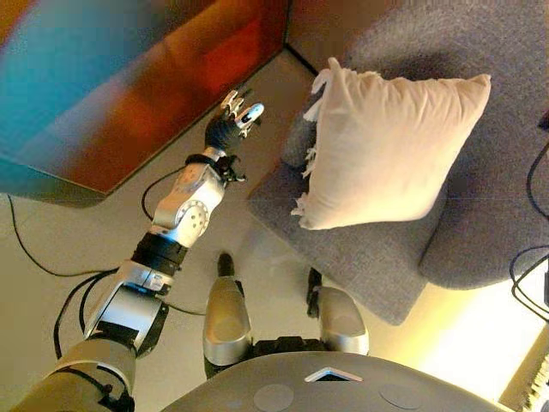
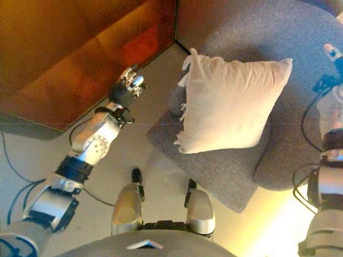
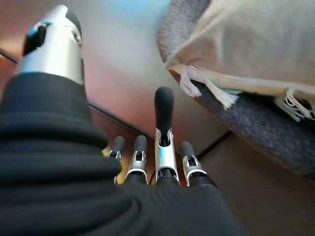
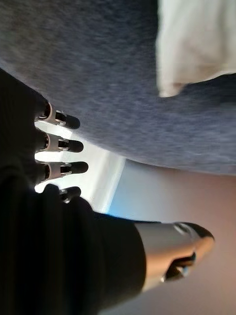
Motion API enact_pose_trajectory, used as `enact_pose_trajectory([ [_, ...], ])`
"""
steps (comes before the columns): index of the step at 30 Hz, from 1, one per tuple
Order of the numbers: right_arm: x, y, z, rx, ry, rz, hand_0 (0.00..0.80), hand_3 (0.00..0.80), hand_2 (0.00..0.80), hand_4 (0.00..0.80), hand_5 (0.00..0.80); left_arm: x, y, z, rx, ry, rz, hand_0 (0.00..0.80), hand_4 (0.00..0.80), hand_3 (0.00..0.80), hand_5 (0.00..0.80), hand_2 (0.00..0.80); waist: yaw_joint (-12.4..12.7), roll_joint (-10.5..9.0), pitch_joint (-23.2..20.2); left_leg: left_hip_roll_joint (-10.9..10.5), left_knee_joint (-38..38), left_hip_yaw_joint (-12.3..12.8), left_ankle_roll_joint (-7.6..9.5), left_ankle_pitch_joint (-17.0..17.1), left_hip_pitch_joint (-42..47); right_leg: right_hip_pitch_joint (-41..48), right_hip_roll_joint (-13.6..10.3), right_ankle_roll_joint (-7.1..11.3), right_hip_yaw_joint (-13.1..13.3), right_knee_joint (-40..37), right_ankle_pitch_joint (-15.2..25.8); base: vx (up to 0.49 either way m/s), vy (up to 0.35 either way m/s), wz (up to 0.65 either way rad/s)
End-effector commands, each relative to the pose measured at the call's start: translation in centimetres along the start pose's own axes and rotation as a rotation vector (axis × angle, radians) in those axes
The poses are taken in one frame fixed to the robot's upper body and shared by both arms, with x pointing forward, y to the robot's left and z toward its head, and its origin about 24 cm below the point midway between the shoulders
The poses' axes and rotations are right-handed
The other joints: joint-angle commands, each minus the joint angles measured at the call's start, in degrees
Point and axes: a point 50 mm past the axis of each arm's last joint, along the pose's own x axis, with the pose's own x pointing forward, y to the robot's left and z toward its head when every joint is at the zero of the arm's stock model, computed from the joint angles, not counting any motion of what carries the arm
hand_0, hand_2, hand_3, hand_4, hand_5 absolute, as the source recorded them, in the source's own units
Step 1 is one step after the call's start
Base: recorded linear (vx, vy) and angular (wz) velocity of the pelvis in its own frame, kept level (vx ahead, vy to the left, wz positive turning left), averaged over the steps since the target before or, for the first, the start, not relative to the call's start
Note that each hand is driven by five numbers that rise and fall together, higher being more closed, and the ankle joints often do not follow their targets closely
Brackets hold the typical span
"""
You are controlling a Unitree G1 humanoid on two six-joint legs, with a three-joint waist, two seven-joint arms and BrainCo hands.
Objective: Pick up the cushion and take it to the sofa
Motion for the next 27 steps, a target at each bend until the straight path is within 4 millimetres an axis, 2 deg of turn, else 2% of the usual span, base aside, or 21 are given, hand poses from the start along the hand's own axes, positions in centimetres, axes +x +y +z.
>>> enact_pose_trajectory([
  [1, -2.1, 2.4, -2.1, 0.095, -0.031, 0.188, 0.000, 0.000, 0.000, 0.000, 0.000, -1.7, -0.3, -1.3, -0.057, -0.003, -0.063, 0.000, 0.000, 0.000, 0.000, 0.000, -0.43, -0.40, -7.66, 3.86, -3.03, 0.51, -3.40, 4.10, 0.58, 1.77, -0.60, 2.21, 3.50, -4.54, 3.21, -0.022, 0.134, -0.07],
  [2, -2.8, 3.1, -2.8, 0.125, -0.022, 0.231, 0.000, 0.000, 0.000, 0.000, 0.000, -1.9, -0.1, -1.6, -0.066, 0.006, -0.059, 0.000, 0.000, 0.000, 0.000, 0.000, -0.59, -0.32, -7.95, 3.59, -3.41, 0.94, -3.20, 3.89, 1.37, 2.17, -0.66, 2.32, 3.64, -5.24, 3.59, -0.010, 0.175, -0.10],
  [3, -4.3, 4.4, -4.6, 0.162, -0.001, 0.303, 0.000, 0.000, 0.000, 0.000, 0.000, -2.6, 0.3, -2.3, -0.078, 0.023, -0.051, 0.000, 0.000, 0.000, 0.000, 0.000, -1.03, 0.02, -8.56, 3.21, -3.99, 1.84, -2.77, 3.50, 2.84, 2.47, -0.67, 2.48, 3.90, -5.94, 4.21, 0.001, 0.144, -0.18],
  [4, -4.6, 4.5, -5.1, 0.169, 0.010, 0.326, 0.000, 0.000, 0.000, 0.000, 0.000, -2.9, 0.4, -2.5, -0.075, 0.031, -0.050, 0.000, 0.000, 0.000, 0.000, 0.000, -0.98, -0.03, -8.77, 3.14, -4.22, 2.14, -2.68, 3.44, 3.30, 2.62, -0.70, 2.53, 4.00, -6.15, 4.36, 0.007, 0.194, -0.23],
  [5, -6.4, 5.7, -6.8, 0.218, 0.033, 0.399, 0.000, 0.000, 0.000, 0.000, 0.000, -3.7, 0.9, -3.3, -0.075, 0.041, -0.031, 0.000, 0.000, 0.000, 0.000, 0.000, -1.48, 0.30, -9.31, 2.42, -5.03, 3.14, -1.99, 3.03, 4.97, 2.86, -0.67, 2.63, 4.27, -6.92, 5.08, 0.001, 0.158, -0.25],
  [9, -10.7, 7.7, -10.8, 0.305, 0.101, 0.546, 0.000, 0.000, 0.000, 0.000, 0.000, -5.2, 2.0, -4.5, -0.067, 0.062, 0.013, 0.000, 0.000, 0.000, 0.000, 0.000, -2.02, 0.74, -10.17, 0.76, -7.96, 5.11, -0.65, 2.56, 8.81, 3.41, -0.64, 2.99, 4.31, -8.36, 6.36, -0.009, 0.141, -0.16],
  [11, -12.5, 8.5, -12.0, 0.314, 0.124, 0.590, 0.000, 0.000, 0.000, 0.000, 0.000, -6.0, 2.6, -5.0, -0.055, 0.066, 0.040, 0.000, 0.000, 0.000, 0.000, 0.000, -2.28, 0.86, -10.50, -0.07, -9.43, 5.75, -0.16, 2.57, 10.12, 3.43, -0.69, 3.20, 3.97, -8.97, 7.04, -0.017, 0.098, -0.16],
  [17, -16.3, 9.3, -14.6, 0.377, 0.190, 0.626, 0.000, 0.000, 0.000, 0.000, 0.000, -8.3, 4.1, -6.2, -0.024, 0.071, 0.098, 0.000, 0.000, 0.000, 0.000, 0.000, -2.92, 1.18, -10.67, -1.87, -12.26, 6.81, 1.16, 2.70, 11.76, 2.89, -0.65, 3.43, 3.44, -9.25, 7.80, -0.053, 0.088, -0.04],
  [22, -18.7, 8.6, -16.6, 0.423, 0.287, 0.649, 0.000, 0.000, 0.000, 0.000, 0.000, -10.2, 4.6, -7.1, -0.053, 0.089, 0.073, 0.000, 0.000, 0.000, 0.000, 0.000, -3.30, 1.35, -10.36, -2.90, -13.68, 7.31, 2.10, 2.72, 12.35, 2.69, -0.69, 3.50, 3.03, -9.29, 7.88, -0.058, 0.058, 0.01],
  [27, -19.9, 9.2, -17.9, 0.503, 0.382, 0.658, 0.000, 0.000, 0.000, 0.000, 0.000, -10.9, 4.3, -8.2, -0.060, 0.123, 0.047, 0.000, 0.000, 0.000, 0.000, 0.000, -3.01, 1.60, -9.95, -3.44, -13.60, 7.25, 2.54, 2.47, 12.57, 2.91, -0.53, 3.19, 2.77, -9.35, 7.77, -0.027, 0.018, 0.01],
])
